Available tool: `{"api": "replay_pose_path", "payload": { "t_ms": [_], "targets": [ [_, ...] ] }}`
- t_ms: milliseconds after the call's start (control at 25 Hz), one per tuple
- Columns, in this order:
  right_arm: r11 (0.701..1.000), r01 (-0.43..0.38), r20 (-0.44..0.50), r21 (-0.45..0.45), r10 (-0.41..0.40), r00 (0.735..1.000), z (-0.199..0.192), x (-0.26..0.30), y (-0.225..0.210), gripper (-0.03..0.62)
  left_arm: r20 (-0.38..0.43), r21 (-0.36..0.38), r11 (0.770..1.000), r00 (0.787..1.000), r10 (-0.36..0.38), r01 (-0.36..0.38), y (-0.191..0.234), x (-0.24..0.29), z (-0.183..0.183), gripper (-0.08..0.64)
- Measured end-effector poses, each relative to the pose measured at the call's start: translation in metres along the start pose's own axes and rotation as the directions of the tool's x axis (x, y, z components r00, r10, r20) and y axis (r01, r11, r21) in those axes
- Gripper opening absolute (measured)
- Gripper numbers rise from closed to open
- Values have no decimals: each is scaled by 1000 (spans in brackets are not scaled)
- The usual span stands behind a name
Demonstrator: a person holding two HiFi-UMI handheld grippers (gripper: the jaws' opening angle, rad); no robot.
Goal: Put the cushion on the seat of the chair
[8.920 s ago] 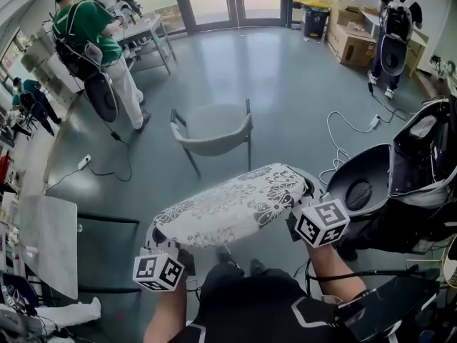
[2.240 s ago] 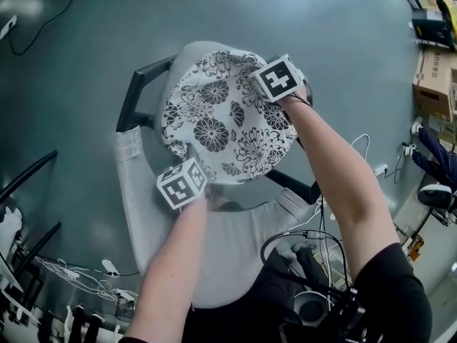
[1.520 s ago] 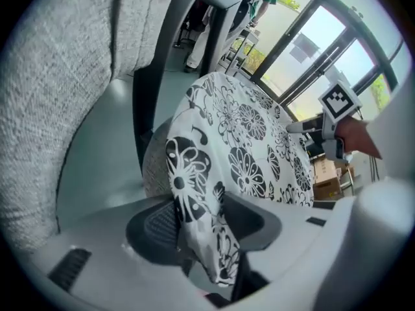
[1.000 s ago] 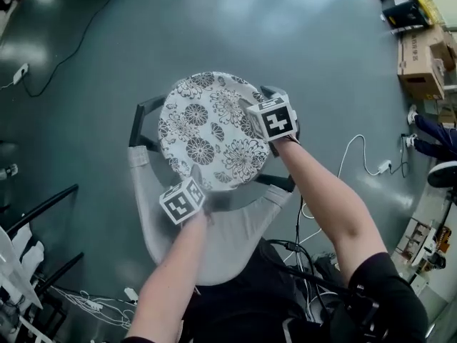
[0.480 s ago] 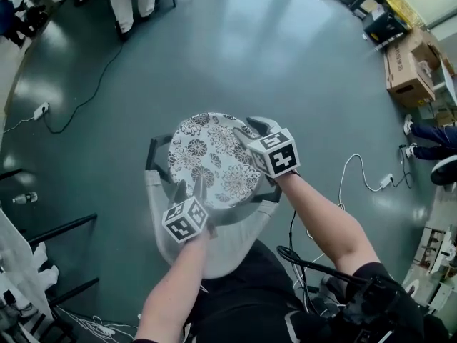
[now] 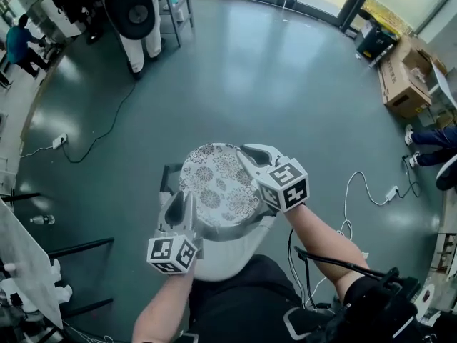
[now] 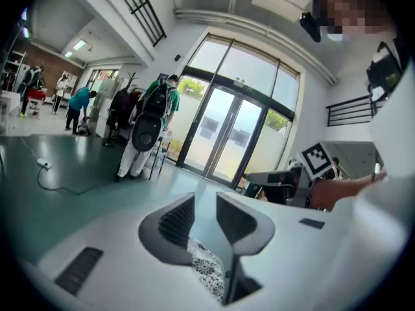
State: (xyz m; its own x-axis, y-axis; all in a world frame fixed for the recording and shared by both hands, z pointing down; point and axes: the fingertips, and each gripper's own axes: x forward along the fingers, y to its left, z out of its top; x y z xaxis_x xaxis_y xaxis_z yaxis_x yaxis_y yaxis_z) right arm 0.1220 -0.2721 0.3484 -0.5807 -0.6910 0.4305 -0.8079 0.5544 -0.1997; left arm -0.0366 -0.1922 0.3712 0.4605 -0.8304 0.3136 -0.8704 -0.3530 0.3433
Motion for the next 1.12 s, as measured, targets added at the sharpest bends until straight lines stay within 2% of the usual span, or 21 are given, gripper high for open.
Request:
{"api": "replay_pose_path", "payload": {
  "t_ms": [120, 200, 320, 440, 720, 880, 1120],
  "targets": [
    [1000, -2, 66, 24, 0, 998, 20, -25, 12, 37, 80, 77, 997, 996, -30, 24, -18, -18, 39, 50],
    [1000, 9, 106, 11, -10, 994, 34, -40, 18, 37, 110, 110, 992, 991, -81, 69, -34, -26, 61, 23],
    [1000, 31, 165, -2, -31, 986, 55, -62, 26, 32, 152, 147, 984, 980, -127, 105, -52, -40, 93, 11],
    [999, 45, 223, 3, -45, 974, 68, -86, 38, 25, 174, 221, 968, 972, -158, 118, -68, -55, 115, 9],
    [997, 79, 310, 8, -78, 948, 74, -135, 66, 15, 187, 307, 945, 967, -173, 110, -80, -93, 138, 9],
    [994, 106, 344, 16, -104, 933, 73, -156, 72, 11, 195, 319, 944, 968, -157, 89, -81, -109, 137, 9],
    [990, 142, 381, -3, -130, 915, 99, -167, 85, 9, 207, 357, 932, 967, -147, 65, -77, -121, 158, 9]
  ]
}}
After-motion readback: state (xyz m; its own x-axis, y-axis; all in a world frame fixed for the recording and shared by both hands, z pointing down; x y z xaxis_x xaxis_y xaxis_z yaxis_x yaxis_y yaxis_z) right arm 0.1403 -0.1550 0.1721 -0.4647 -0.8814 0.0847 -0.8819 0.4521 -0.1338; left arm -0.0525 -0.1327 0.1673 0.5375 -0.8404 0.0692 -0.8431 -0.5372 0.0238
